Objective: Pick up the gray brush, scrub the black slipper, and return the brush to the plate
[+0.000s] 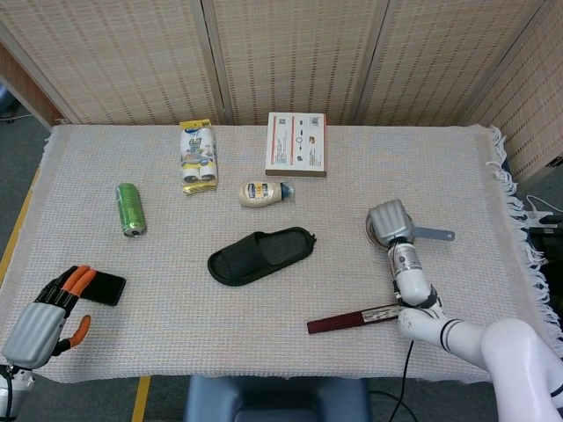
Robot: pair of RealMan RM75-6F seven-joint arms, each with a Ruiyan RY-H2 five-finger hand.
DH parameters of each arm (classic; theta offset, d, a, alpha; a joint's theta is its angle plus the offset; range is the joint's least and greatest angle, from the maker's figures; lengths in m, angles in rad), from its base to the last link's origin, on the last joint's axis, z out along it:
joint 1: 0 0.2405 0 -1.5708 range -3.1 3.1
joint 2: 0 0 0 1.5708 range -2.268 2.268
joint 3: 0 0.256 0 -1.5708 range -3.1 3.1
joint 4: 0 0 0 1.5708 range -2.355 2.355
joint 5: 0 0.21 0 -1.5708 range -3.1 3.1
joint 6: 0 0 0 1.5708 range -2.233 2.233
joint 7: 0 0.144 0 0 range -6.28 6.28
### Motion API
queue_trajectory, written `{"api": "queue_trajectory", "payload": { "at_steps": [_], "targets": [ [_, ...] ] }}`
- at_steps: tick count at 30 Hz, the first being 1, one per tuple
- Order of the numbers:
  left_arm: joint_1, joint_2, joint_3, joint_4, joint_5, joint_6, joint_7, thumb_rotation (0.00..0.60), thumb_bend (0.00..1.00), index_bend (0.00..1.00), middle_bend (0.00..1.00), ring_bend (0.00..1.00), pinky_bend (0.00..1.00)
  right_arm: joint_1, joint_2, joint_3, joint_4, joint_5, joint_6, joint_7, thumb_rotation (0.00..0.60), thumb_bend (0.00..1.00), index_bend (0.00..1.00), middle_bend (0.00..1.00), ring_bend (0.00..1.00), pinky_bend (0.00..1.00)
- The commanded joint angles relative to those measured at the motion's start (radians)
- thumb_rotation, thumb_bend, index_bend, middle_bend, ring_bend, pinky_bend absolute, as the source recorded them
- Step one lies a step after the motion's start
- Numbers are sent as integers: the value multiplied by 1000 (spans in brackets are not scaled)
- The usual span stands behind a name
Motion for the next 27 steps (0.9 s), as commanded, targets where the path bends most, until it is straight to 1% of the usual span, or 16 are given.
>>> {"api": "queue_trajectory", "payload": {
  "at_steps": [1, 7, 10, 14, 18, 21, 27],
  "targets": [
    [-4, -2, 1, -1, -2, -8, 2, 600, 514, 0, 0, 0, 145, -20, -34, -4, 57, -21, -37, 3, 600, 483, 657, 576, 508, 866],
    [-4, -2, 2, -4, -7, -12, 7, 600, 514, 0, 0, 0, 145, -30, -59, 22, 116, -29, -78, 12, 600, 472, 562, 512, 440, 826],
    [-5, -3, 2, -5, -10, -13, 10, 600, 514, 0, 0, 0, 145, -30, -62, 38, 122, -37, -97, 25, 600, 446, 423, 417, 359, 746],
    [-6, -4, 1, -4, -15, -17, 9, 600, 514, 0, 0, 0, 145, -35, -54, 49, 110, -61, -102, 41, 600, 421, 302, 333, 298, 713],
    [-7, -2, 2, -5, -16, -17, 6, 600, 514, 0, 0, 0, 146, -45, -30, 56, 66, -76, -87, 34, 600, 408, 236, 287, 268, 691],
    [-6, -1, 2, -6, -14, -13, 4, 600, 515, 0, 0, 0, 146, -55, 0, 46, 7, -82, -52, -11, 600, 399, 185, 252, 236, 680],
    [-5, -1, 6, -8, -7, -9, 5, 600, 512, 0, 0, 0, 146, -60, 47, 43, -97, -17, -15, -127, 600, 383, 72, 183, 173, 621]
  ]
}}
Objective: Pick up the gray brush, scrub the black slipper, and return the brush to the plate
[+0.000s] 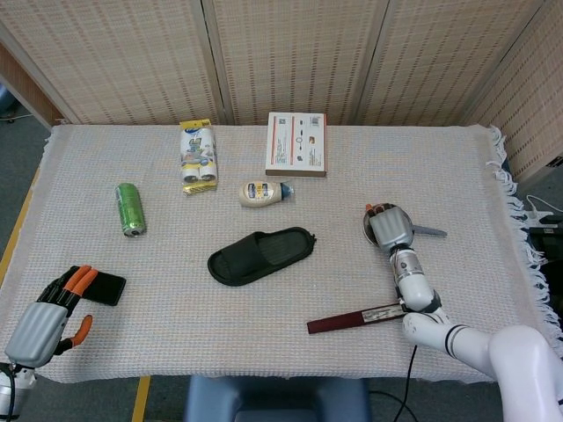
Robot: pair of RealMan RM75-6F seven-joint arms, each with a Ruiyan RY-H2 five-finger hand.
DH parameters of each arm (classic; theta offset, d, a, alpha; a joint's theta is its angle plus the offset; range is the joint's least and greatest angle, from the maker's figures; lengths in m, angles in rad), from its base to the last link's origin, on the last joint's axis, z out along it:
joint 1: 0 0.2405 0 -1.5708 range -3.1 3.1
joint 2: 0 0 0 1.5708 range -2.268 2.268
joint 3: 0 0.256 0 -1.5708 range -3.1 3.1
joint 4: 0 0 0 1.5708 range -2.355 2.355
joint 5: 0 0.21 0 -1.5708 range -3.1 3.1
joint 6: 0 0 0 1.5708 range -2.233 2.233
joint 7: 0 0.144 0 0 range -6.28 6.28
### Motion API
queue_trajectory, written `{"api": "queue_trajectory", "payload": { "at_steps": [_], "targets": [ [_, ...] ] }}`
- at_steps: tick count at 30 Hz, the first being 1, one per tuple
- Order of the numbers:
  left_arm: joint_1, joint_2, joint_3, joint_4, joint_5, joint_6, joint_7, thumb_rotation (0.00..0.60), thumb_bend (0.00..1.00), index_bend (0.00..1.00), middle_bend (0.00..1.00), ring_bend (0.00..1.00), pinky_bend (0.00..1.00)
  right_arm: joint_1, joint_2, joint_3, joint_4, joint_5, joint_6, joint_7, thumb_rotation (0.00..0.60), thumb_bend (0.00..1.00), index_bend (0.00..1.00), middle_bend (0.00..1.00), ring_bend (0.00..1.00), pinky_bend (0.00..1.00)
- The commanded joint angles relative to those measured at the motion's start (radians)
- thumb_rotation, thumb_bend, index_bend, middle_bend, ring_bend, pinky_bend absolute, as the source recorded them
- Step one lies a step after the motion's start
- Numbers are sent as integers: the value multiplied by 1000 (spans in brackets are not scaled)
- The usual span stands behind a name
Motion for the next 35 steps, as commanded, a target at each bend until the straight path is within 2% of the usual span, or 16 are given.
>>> {"api": "queue_trajectory", "payload": {
  "at_steps": [1, 9, 14, 16, 19, 20, 21, 23, 25, 27, 29, 31, 35],
  "targets": [
    [0, 0, 1, -1, 2, 2, 1, 600, 512, 0, 0, 0, 146, -4, 34, -1, -66, 44, 29, -63, 600, 379, 61, 180, 170, 617],
    [4, 3, 1, -3, 0, 9, 2, 600, 513, 0, 0, 0, 146, -19, 92, 4, -177, 47, 62, -62, 600, 358, 26, 163, 157, 604],
    [5, 2, -1, -3, -4, 10, 4, 600, 514, 0, 0, 0, 147, -59, 176, 9, -288, -15, 109, 24, 600, 353, 21, 161, 157, 600],
    [6, 3, -1, -3, -5, 9, 5, 600, 513, 0, 0, 0, 147, -84, 212, 15, -335, -49, 142, 78, 600, 343, 21, 161, 157, 552],
    [7, 3, -3, 0, -8, 12, 6, 600, 514, 0, 0, 0, 147, -164, 288, 23, -449, -150, 240, 234, 600, 301, 8, 137, 98, 316],
    [7, 2, -5, 2, -12, 12, 7, 600, 515, 0, 0, 0, 147, -214, 320, 17, -505, -223, 309, 321, 600, 279, 2, 108, 54, 223],
    [7, 1, -7, 3, -17, 12, 8, 600, 515, 0, 0, 0, 147, -258, 342, 3, -545, -292, 371, 393, 600, 259, 0, 73, 21, 134],
    [7, -2, -14, 8, -30, 10, 8, 600, 516, 0, 0, 0, 147, -370, 386, -58, -611, -477, 542, 533, 600, 224, 0, 18, 0, 25],
    [9, -5, -22, 12, -45, 10, 11, 600, 516, 0, 0, 0, 146, -469, 393, -119, -611, -636, 713, 617, 600, 199, 0, 0, 0, 0],
    [9, -9, -29, 16, -56, 10, 16, 600, 516, 0, 0, 0, 145, -571, 377, -173, -567, -758, 875, 662, 600, 189, 0, 0, 0, 0],
    [7, -18, -36, 24, -62, 11, 20, 600, 515, 0, 0, 0, 145, -645, 351, -196, -506, -810, 970, 693, 600, 185, 0, 0, 0, 0],
    [4, -25, -40, 28, -66, 8, 27, 600, 512, 0, 0, 0, 144, -670, 349, -204, -478, -824, 978, 716, 600, 181, 0, 0, 0, 0],
    [2, -36, -44, 30, -61, 12, 42, 600, 504, 0, 0, 0, 143, -685, 404, -185, -525, -803, 945, 725, 600, 179, 0, 0, 0, 0]
  ]
}}
